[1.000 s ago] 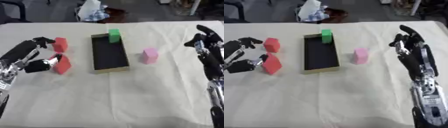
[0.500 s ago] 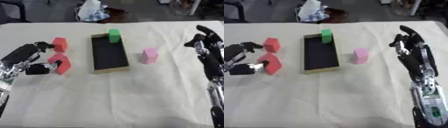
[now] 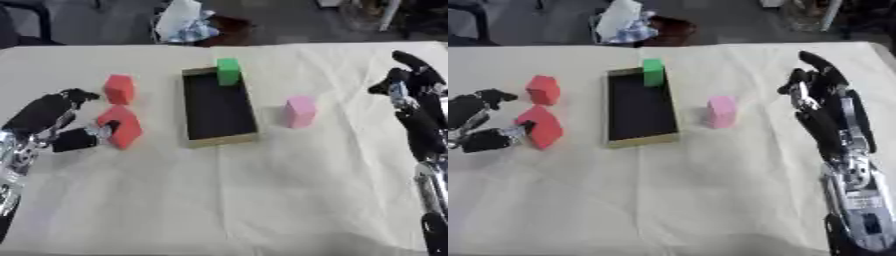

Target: Pick up objects on the table and place them in the box.

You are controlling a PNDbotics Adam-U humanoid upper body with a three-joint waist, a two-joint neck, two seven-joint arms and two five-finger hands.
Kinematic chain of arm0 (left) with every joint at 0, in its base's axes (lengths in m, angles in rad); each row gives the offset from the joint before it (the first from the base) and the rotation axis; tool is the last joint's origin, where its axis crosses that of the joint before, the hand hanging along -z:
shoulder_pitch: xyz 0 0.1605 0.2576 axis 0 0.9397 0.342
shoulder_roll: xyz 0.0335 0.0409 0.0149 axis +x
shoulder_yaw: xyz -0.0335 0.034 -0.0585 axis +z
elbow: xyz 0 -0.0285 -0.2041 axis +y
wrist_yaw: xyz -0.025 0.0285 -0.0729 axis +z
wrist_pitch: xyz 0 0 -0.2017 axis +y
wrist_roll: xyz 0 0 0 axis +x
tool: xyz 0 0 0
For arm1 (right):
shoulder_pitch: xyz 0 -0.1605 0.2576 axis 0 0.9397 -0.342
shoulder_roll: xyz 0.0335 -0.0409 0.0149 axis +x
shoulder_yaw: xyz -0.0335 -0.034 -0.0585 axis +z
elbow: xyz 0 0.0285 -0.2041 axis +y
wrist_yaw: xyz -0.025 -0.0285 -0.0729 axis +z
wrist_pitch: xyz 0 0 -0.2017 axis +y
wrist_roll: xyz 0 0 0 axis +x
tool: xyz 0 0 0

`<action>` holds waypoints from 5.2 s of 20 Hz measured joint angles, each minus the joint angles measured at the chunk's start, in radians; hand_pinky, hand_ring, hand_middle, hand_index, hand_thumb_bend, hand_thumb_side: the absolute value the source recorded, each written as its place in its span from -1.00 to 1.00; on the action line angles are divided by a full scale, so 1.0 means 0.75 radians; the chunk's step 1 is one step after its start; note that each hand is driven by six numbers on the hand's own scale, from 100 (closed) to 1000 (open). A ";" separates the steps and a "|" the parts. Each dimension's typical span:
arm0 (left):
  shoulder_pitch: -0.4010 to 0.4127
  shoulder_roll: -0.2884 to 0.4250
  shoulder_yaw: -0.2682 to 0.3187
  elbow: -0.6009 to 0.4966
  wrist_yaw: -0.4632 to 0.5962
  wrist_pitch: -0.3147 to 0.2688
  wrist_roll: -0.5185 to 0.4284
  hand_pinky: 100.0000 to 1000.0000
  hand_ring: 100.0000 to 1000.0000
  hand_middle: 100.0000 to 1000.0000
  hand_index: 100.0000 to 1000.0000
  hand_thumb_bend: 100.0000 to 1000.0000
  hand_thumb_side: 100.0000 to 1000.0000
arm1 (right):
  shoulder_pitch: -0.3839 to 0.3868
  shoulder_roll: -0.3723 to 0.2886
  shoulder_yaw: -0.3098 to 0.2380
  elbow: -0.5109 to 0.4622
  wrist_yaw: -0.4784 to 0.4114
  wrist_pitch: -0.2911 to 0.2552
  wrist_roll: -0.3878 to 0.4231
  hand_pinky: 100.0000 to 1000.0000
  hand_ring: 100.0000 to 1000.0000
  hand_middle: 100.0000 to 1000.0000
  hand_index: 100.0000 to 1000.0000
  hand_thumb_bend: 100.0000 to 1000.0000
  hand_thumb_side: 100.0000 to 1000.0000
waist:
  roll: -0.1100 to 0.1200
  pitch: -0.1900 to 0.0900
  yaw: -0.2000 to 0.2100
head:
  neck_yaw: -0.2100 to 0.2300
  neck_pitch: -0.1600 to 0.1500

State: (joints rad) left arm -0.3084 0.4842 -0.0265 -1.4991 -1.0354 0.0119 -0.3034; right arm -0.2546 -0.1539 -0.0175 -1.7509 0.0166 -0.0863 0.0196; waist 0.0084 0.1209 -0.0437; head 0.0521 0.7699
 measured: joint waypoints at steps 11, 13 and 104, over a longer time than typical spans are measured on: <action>-0.024 -0.061 -0.017 0.101 -0.002 0.002 0.019 0.42 0.36 0.47 0.76 -0.47 0.92 | 0.000 0.000 0.000 0.000 -0.002 0.000 0.005 0.36 0.06 -0.18 0.69 -1.00 -0.18 | 0.000 0.000 0.001 | 0.005 0.000; -0.027 -0.063 -0.017 0.109 0.002 -0.002 0.019 0.42 0.34 0.46 0.76 -0.49 0.93 | 0.000 0.000 0.000 0.000 -0.002 0.000 0.005 0.36 0.06 -0.18 0.69 -1.00 -0.18 | 0.000 0.000 0.000 | 0.005 0.000; -0.520 -0.212 -0.340 0.271 -0.034 -0.256 0.059 0.59 0.52 0.61 0.80 -0.48 0.53 | -0.012 0.000 0.016 0.016 -0.027 0.003 0.027 0.37 0.06 -0.18 0.70 -1.00 -0.16 | 0.000 0.028 -0.050 | -0.014 0.003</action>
State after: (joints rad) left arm -0.6985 0.3252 -0.2813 -1.2958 -1.0606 -0.1801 -0.2590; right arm -0.2633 -0.1539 -0.0055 -1.7390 -0.0033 -0.0842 0.0395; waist 0.0083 0.1422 -0.0814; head 0.0419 0.7721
